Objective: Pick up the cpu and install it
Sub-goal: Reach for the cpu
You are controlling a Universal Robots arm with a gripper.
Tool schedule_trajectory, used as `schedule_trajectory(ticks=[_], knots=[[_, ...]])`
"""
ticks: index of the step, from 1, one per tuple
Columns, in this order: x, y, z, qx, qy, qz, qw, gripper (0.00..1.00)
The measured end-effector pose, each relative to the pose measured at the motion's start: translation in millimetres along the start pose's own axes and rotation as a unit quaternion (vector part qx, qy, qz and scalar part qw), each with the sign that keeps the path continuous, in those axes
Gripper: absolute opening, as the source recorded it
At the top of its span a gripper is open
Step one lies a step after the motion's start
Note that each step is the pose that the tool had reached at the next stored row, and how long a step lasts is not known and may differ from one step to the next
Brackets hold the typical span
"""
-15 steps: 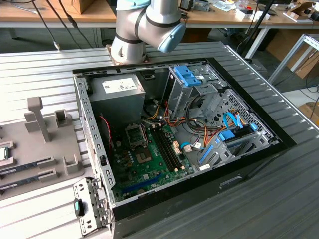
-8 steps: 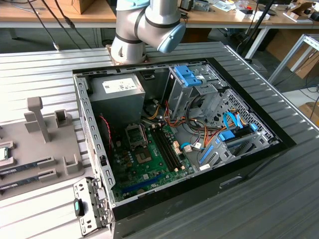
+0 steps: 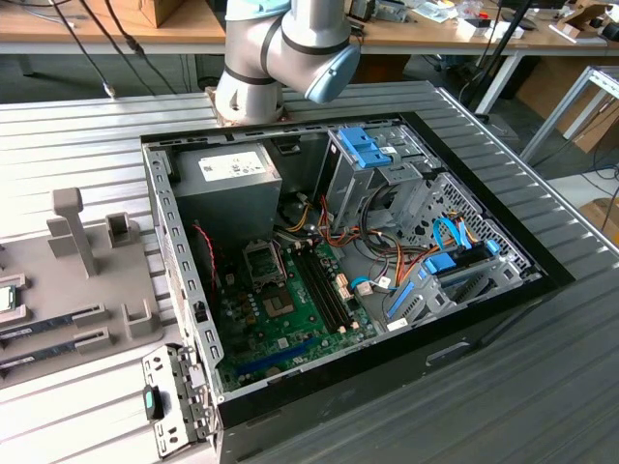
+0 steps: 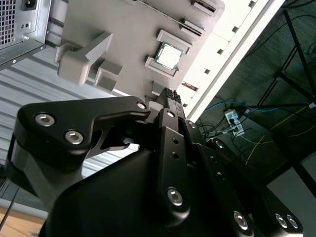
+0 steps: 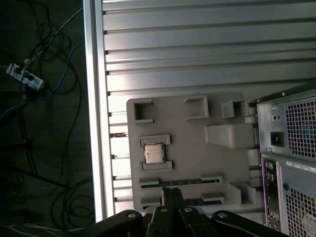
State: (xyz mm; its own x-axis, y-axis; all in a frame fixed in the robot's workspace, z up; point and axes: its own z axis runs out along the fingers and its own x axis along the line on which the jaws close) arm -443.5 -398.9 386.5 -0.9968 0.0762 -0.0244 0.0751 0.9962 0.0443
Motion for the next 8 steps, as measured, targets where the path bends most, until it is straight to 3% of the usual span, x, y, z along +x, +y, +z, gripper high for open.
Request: schedule_trajectory(ticks=[8], knots=[[0.1,-0.1,2.3,0.0,0.0,0.0,1.0,0.11]])
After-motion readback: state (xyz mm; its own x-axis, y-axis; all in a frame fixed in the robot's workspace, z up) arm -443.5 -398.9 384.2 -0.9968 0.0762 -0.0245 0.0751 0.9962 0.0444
